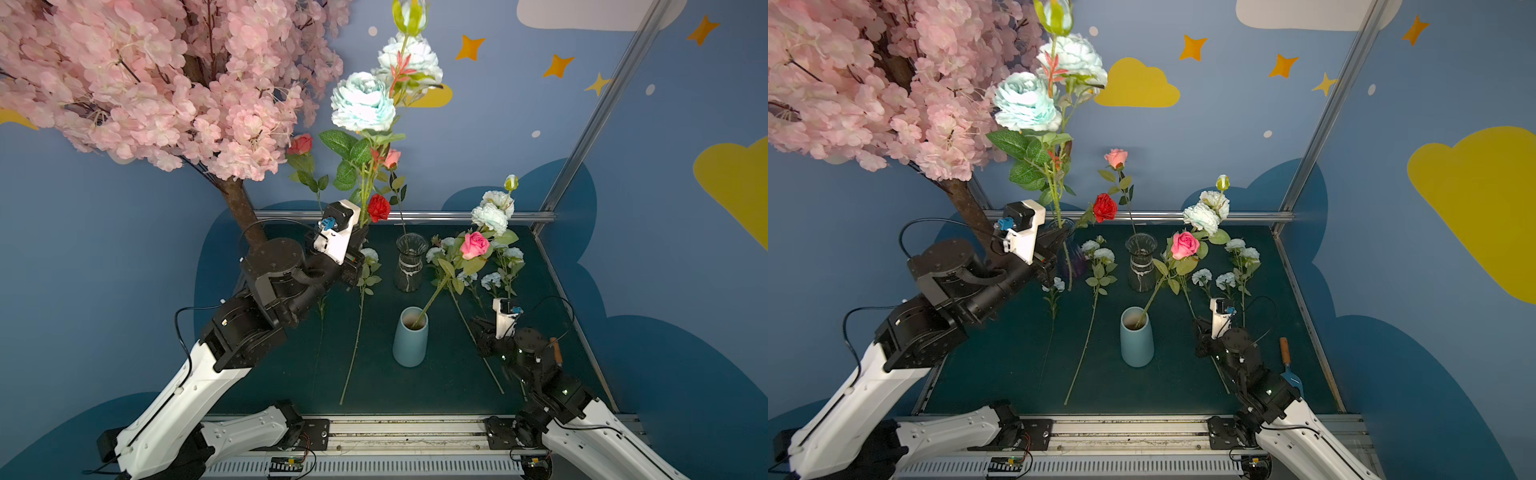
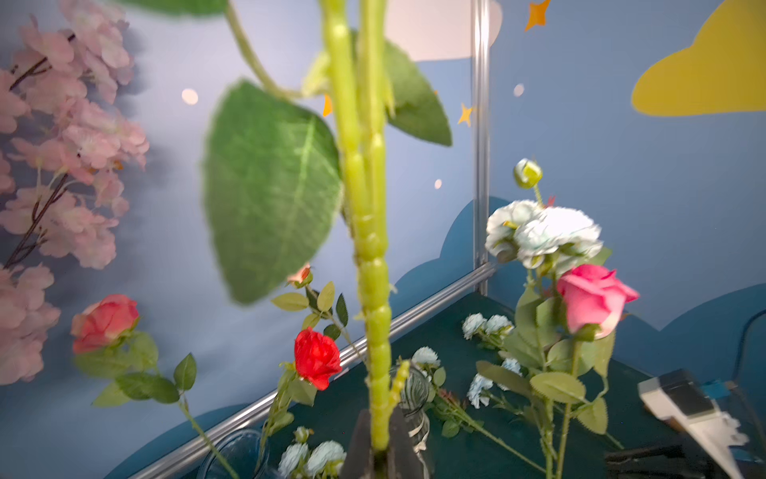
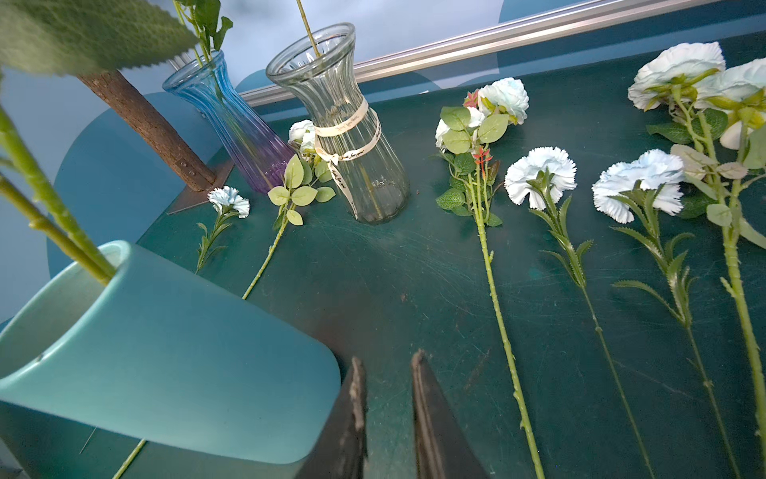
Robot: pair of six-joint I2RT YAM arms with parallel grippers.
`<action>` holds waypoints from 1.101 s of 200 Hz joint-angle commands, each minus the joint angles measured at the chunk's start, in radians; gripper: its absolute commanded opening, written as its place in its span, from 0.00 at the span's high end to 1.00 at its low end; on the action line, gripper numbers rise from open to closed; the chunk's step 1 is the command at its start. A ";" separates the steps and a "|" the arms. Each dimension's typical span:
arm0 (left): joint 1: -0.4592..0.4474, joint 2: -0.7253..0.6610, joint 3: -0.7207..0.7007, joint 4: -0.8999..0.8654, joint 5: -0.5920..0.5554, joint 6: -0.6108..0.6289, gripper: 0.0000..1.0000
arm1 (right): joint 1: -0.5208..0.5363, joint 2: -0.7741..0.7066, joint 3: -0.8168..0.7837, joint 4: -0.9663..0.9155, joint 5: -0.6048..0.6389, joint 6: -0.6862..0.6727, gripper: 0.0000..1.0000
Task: Pick out blue flowers from the vase
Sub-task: Pick up the flower from the vase, then place the flower at the center of the board.
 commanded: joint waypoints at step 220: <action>0.696 0.112 -0.366 -0.262 0.051 -0.325 0.98 | -0.016 0.012 -0.004 0.026 -0.025 0.010 0.79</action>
